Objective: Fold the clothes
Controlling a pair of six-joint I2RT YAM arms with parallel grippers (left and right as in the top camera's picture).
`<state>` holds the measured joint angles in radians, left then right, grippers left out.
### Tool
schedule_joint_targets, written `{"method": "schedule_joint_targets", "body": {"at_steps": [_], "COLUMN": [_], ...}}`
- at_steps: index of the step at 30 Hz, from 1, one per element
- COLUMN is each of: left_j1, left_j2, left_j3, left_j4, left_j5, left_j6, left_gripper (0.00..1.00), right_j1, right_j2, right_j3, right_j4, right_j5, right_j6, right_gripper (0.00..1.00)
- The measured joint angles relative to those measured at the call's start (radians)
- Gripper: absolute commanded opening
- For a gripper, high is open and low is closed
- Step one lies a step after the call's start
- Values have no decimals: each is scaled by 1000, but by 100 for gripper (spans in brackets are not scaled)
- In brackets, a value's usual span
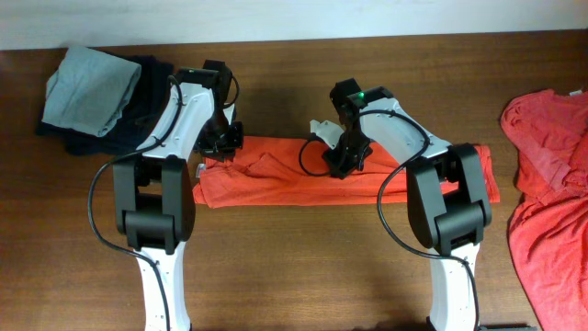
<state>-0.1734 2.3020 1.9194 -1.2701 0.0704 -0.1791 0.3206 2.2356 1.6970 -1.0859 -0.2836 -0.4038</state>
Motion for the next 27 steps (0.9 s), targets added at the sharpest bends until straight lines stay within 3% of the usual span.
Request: {"method": "schedule_joint_targets", "body": {"at_steps": [27], "left_j1": [0], "left_j2": [0], "left_j3": [0], "left_j4": [1], "left_j5": [0], "left_j6": [0], "left_gripper": [19], "right_j1": [0], "right_j2": [0], "right_j3": [26], "right_j4": [-205], "right_j5": [-104], "right_j6": [1], "right_gripper": [4]}}
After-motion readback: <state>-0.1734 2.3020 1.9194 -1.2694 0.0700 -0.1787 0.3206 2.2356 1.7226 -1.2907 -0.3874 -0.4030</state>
